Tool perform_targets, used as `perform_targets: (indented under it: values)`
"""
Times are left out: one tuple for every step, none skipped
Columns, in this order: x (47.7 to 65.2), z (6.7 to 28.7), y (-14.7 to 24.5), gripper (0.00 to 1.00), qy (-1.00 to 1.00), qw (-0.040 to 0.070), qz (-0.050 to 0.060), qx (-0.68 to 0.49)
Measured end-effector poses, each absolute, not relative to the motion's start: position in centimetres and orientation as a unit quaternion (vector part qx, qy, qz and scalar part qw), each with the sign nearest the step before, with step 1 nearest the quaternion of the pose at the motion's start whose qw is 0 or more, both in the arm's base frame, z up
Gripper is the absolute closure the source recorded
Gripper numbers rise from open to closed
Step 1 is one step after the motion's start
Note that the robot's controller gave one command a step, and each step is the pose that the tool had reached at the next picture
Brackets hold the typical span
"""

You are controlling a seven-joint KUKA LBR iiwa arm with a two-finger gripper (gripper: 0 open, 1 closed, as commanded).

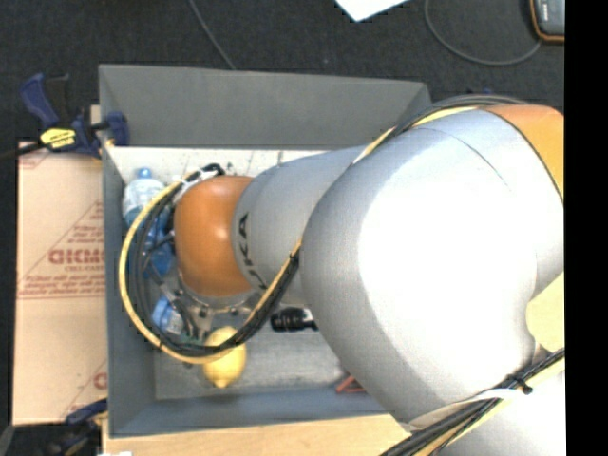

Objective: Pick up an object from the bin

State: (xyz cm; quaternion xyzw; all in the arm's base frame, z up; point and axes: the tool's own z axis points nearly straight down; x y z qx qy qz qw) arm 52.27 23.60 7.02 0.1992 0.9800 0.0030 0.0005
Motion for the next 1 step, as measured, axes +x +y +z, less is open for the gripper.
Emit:
perform_targets:
  values:
    - [52.26,7.04,23.59,1.0,0.98,0.0,0.003,0.199]
